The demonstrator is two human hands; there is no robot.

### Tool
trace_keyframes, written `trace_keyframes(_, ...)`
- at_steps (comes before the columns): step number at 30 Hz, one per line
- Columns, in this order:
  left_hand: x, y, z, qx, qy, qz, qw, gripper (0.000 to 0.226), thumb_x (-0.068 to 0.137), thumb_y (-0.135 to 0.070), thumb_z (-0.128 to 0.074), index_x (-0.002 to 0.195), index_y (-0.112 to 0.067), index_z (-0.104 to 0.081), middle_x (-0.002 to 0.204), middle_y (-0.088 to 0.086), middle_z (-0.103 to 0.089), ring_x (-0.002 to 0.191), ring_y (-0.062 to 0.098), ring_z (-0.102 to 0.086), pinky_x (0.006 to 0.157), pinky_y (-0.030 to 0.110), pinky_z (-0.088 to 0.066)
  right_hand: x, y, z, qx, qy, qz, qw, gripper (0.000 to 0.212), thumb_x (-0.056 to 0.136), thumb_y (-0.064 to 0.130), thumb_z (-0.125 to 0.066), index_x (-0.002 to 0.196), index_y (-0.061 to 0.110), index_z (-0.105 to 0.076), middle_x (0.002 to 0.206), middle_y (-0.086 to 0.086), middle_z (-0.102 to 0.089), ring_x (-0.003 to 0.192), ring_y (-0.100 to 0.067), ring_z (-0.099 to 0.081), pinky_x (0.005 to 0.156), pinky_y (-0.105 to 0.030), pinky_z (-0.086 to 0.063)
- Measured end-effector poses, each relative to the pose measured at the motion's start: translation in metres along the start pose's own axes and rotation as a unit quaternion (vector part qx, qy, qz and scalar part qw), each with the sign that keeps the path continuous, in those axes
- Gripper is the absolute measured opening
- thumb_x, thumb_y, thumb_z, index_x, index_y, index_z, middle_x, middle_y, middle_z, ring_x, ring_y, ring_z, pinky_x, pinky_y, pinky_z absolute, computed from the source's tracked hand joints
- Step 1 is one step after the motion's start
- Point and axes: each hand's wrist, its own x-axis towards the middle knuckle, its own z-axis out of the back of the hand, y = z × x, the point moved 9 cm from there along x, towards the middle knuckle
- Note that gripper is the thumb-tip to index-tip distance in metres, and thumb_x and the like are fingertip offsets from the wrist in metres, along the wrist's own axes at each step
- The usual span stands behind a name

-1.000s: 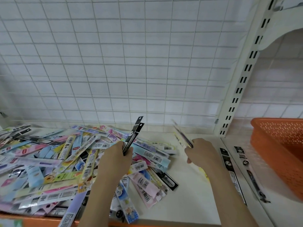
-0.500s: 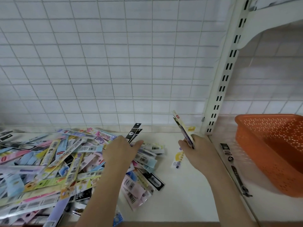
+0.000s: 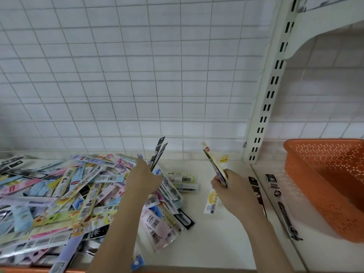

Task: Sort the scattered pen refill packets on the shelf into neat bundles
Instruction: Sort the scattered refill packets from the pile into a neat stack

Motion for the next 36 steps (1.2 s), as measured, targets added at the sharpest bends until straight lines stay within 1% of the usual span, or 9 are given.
trace_keyframes(6, -0.019, 0.007, 0.028, -0.147, -0.021, -0.019, 0.989, 0.034, 0.083, -0.008, -0.065, 0.112, -0.009, -0.048, 0.059, 0.003, -0.042, 0.049, 0.015, -0.037, 0.046, 0.022, -0.03, -0.001, 0.005, -0.006, 0.018, 0.016, -0.001, 1.0, 0.015, 0.09, 0.018, -0.049, 0.102, 0.011, -0.045, 0.092, -0.003, -0.064, 0.083, -0.027, -0.062, 0.071, -0.035, -0.048)
trace_keyframes(7, -0.024, 0.007, 0.036, -0.141, -0.036, -0.025, 0.989, 0.011, 0.083, -0.008, -0.065, 0.087, -0.007, -0.055, 0.051, 0.001, -0.039, 0.047, 0.016, -0.034, 0.046, 0.022, -0.027, -0.002, 0.007, -0.009, 0.016, 0.022, -0.001, 1.0, 0.019, 0.09, 0.017, -0.048, 0.107, 0.012, -0.042, 0.092, -0.002, -0.063, 0.083, -0.027, -0.062, 0.067, -0.034, -0.046)
trace_keyframes(9, -0.029, 0.017, 0.043, -0.143, -0.043, -0.017, 0.989, 0.036, 0.082, -0.007, -0.065, 0.055, -0.006, -0.041, 0.039, -0.002, -0.031, 0.044, 0.018, -0.026, 0.046, 0.023, -0.022, -0.003, 0.012, -0.016, 0.009, 0.038, 0.0, 0.999, 0.028, 0.091, 0.019, -0.047, 0.117, 0.014, -0.039, 0.091, -0.001, -0.062, 0.081, -0.027, -0.062, 0.064, -0.033, -0.045)
trace_keyframes(14, -0.033, 0.035, 0.065, -0.143, -0.08, -0.016, 0.986, 0.027, 0.09, -0.017, -0.056, 0.069, -0.002, -0.046, 0.053, 0.008, -0.035, 0.05, 0.021, -0.03, 0.051, 0.027, -0.022, -0.005, 0.028, -0.031, 0.0, 0.065, 0.021, 0.998, 0.04, 0.093, 0.023, -0.045, 0.132, 0.015, -0.039, 0.104, -0.002, -0.066, 0.091, -0.025, -0.062, 0.076, -0.035, -0.049)
trace_keyframes(18, -0.034, 0.039, 0.076, -0.117, -0.065, -0.046, 0.99, 0.026, 0.096, -0.023, -0.046, 0.082, -0.002, -0.05, 0.052, 0.004, -0.034, 0.048, 0.019, -0.03, 0.049, 0.029, -0.024, -0.005, 0.04, -0.043, -0.019, 0.084, 0.032, 0.996, 0.019, 0.092, 0.022, -0.042, 0.107, 0.018, -0.054, 0.086, 0.0, -0.066, 0.078, -0.024, -0.06, 0.069, -0.035, -0.048)
trace_keyframes(22, -0.04, 0.042, 0.084, -0.121, -0.06, -0.064, 0.989, 0.022, 0.098, -0.025, -0.04, 0.08, -0.016, -0.048, 0.051, 0.0, -0.034, 0.044, 0.016, -0.031, 0.046, 0.029, -0.024, -0.008, 0.051, -0.051, -0.008, 0.091, 0.037, 0.995, 0.018, 0.096, 0.026, -0.04, 0.078, 0.022, -0.039, 0.063, 0.002, -0.048, 0.056, -0.018, -0.044, 0.051, -0.029, -0.032)
trace_keyframes(26, -0.04, 0.049, 0.094, -0.155, -0.062, -0.078, 0.983, 0.018, 0.099, -0.026, -0.036, 0.099, -0.016, -0.051, 0.058, -0.002, -0.052, 0.049, 0.013, -0.046, 0.049, 0.028, -0.033, -0.009, 0.056, -0.055, 0.015, 0.088, 0.028, 0.996, 0.02, 0.097, 0.028, -0.039, 0.08, 0.019, -0.038, 0.064, 0.0, -0.048, 0.053, -0.017, -0.044, 0.048, -0.028, -0.032)
trace_keyframes(31, -0.035, 0.064, 0.101, -0.206, -0.048, -0.071, 0.975, 0.016, 0.099, -0.025, -0.036, 0.096, -0.016, -0.049, 0.064, 0.005, -0.051, 0.055, 0.014, -0.05, 0.052, 0.02, -0.04, -0.004, 0.062, -0.062, 0.031, 0.1, 0.011, 0.994, 0.022, 0.093, 0.035, -0.05, 0.099, 0.015, -0.044, 0.073, -0.003, -0.054, 0.06, -0.02, -0.054, 0.049, -0.028, -0.04)
trace_keyframes(36, -0.03, 0.074, 0.106, -0.198, -0.042, -0.066, 0.977, 0.02, 0.099, -0.029, -0.037, 0.081, -0.025, -0.047, 0.07, 0.011, -0.045, 0.061, 0.022, -0.041, 0.051, 0.027, -0.031, 0.01, 0.064, -0.075, -0.086, 0.078, -0.002, 0.993, 0.019, 0.091, 0.035, -0.052, 0.08, 0.019, -0.049, 0.072, 0.001, -0.055, 0.061, -0.015, -0.052, 0.052, -0.029, -0.04)
